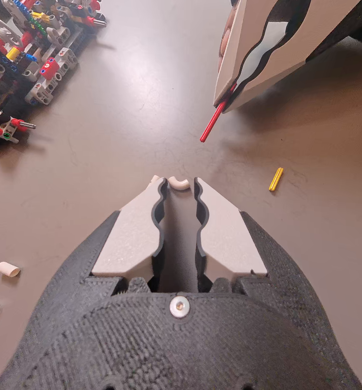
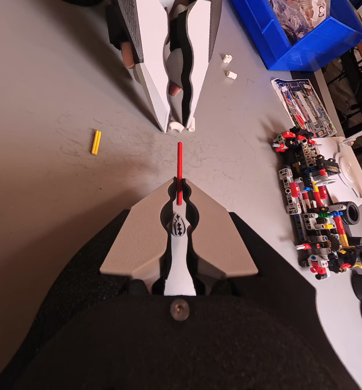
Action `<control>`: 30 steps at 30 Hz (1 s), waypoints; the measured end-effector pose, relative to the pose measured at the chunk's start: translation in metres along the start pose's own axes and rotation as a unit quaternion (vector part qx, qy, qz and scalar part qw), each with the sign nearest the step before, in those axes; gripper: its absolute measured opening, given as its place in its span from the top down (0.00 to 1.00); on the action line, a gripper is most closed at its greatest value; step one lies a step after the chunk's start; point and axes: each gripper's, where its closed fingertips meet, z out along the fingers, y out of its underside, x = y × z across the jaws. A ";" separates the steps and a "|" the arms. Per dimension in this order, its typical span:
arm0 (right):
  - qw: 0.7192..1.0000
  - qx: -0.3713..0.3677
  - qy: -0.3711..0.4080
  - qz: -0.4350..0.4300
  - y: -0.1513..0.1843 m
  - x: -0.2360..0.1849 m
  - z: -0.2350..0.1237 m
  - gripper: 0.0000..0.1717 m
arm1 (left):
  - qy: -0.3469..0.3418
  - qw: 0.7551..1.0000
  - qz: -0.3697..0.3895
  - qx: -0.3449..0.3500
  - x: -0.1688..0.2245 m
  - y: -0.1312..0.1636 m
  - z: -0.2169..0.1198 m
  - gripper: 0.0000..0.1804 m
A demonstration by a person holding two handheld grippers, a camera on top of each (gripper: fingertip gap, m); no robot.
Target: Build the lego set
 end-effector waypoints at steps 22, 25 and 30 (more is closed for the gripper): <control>0.999 0.030 -0.038 -0.013 -0.014 -0.016 -0.005 0.99 | 0.066 0.978 0.162 0.117 0.043 -0.022 -0.021 0.93; 0.999 0.028 -0.040 -0.015 -0.013 -0.017 -0.005 1.00 | 0.072 0.976 0.167 0.116 0.047 -0.021 -0.020 0.94; 0.998 0.021 -0.053 -0.024 -0.012 -0.024 -0.003 1.00 | 0.083 0.975 0.172 0.114 0.051 -0.019 -0.020 0.94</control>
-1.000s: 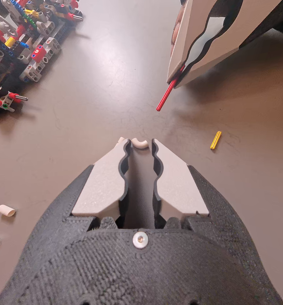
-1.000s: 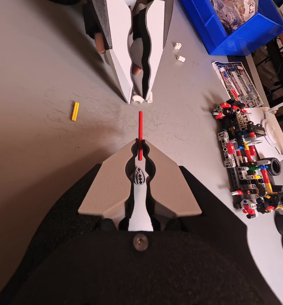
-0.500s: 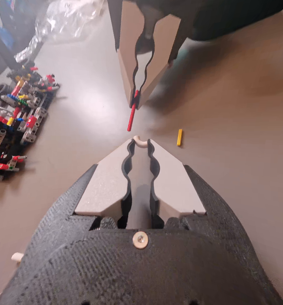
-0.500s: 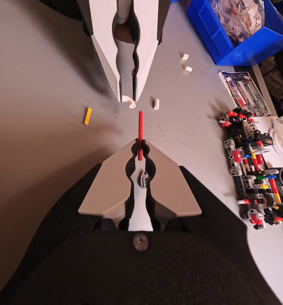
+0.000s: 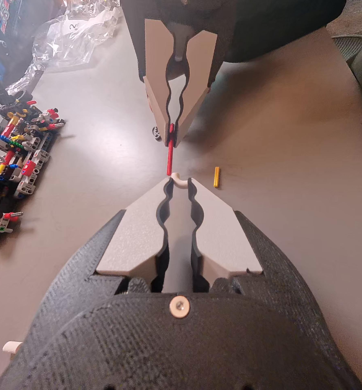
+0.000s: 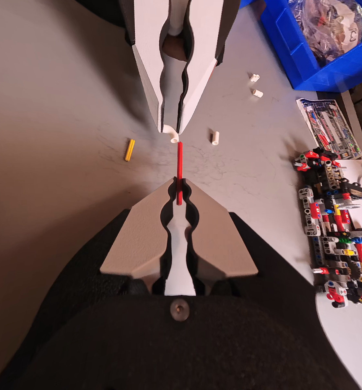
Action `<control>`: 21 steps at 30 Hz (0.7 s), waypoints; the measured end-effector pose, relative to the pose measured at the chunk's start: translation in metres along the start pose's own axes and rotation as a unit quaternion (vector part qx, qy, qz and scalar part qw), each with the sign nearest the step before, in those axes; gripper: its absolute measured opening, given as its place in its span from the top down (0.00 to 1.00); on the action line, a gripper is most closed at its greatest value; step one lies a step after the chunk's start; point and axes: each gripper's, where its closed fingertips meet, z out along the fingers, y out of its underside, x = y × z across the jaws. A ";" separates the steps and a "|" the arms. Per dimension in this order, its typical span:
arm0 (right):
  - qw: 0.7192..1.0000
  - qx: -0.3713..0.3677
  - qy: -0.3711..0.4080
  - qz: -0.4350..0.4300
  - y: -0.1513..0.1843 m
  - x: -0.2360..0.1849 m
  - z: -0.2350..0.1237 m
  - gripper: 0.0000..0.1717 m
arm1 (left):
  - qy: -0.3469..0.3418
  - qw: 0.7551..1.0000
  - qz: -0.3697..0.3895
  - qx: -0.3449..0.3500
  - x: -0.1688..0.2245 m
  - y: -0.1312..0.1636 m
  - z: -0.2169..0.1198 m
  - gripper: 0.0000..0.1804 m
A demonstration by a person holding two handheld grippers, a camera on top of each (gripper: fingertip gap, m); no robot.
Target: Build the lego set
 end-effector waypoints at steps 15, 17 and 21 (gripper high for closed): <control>1.000 -0.005 -0.013 0.002 0.000 -0.005 0.000 1.00 | 0.000 1.000 0.000 -0.010 0.001 0.004 0.002 0.94; 1.000 -0.003 -0.018 0.007 0.000 -0.006 0.001 1.00 | 0.001 1.000 0.000 -0.010 0.001 0.004 0.002 0.94; 1.000 -0.001 -0.021 0.014 0.000 -0.007 0.002 1.00 | 0.003 1.000 0.000 -0.007 0.002 0.003 0.002 0.94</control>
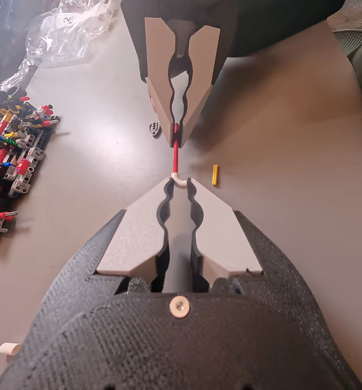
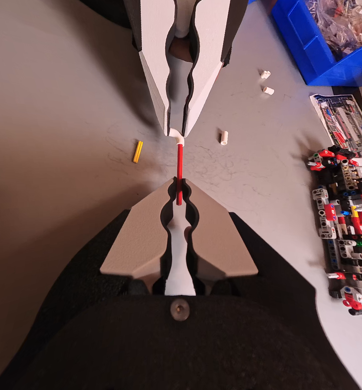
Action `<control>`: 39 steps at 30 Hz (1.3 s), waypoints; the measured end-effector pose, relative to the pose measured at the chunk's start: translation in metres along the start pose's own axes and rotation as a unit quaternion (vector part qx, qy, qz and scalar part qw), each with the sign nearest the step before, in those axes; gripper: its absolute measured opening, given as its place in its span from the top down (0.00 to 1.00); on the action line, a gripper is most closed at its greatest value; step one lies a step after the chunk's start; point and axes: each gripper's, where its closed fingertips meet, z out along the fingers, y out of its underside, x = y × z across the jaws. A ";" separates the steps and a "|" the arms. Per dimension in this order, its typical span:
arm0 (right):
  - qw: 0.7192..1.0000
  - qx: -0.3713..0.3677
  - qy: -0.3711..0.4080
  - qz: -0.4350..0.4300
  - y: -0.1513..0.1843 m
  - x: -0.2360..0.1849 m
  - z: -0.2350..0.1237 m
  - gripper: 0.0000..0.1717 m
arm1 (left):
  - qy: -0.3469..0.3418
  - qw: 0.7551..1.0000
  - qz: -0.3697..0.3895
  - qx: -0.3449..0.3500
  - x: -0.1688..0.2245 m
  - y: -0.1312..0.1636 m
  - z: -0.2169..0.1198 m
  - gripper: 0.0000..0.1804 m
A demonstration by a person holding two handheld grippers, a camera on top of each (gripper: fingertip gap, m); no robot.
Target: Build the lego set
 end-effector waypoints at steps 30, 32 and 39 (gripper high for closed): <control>0.999 -0.013 -0.008 0.029 0.003 -0.003 0.010 1.00 | 0.156 0.982 -0.041 -0.095 0.098 0.007 -0.032 0.86; 0.999 -0.013 -0.008 0.030 0.002 -0.003 0.011 1.00 | 0.163 0.981 -0.030 -0.102 0.106 0.006 -0.027 0.86; 1.000 -0.015 -0.009 0.026 0.002 -0.005 0.010 1.00 | 0.103 0.988 -0.022 -0.113 0.079 0.013 -0.016 1.00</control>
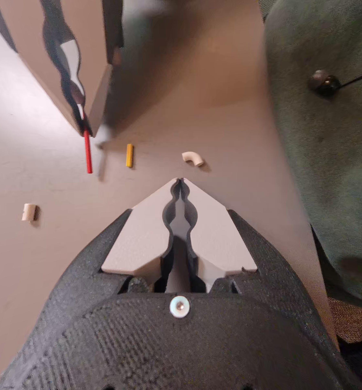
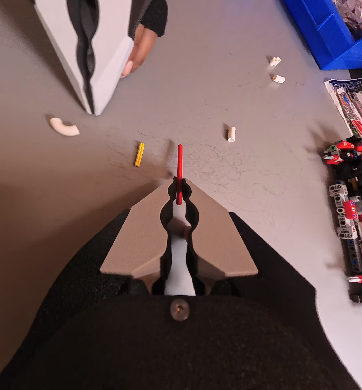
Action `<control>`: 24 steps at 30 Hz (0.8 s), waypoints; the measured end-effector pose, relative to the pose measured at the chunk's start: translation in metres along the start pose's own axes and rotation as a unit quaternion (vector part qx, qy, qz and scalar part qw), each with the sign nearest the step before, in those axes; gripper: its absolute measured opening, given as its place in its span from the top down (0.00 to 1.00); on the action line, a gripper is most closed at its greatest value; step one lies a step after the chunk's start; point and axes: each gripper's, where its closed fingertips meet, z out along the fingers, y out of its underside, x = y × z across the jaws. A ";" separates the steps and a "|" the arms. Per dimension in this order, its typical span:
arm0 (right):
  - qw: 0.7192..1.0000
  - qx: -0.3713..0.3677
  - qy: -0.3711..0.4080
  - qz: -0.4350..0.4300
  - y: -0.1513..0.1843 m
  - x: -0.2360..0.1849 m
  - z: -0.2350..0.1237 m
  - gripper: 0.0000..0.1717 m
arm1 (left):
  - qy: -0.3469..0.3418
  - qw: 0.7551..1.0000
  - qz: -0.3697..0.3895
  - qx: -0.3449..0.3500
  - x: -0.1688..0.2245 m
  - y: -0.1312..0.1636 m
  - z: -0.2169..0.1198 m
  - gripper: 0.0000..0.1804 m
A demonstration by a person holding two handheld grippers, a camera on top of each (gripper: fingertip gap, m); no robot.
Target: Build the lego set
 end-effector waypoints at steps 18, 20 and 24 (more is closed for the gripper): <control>1.000 0.009 0.010 0.001 0.000 0.002 -0.014 1.00 | 0.010 0.998 0.050 0.022 0.007 -0.019 0.013 0.89; 1.000 0.009 0.007 0.003 0.001 0.001 -0.014 1.00 | 0.011 0.998 0.056 0.022 0.004 -0.020 0.013 0.90; 1.000 0.008 0.004 0.005 0.003 0.001 -0.015 1.00 | 0.030 0.997 0.064 0.014 0.000 -0.023 0.015 0.90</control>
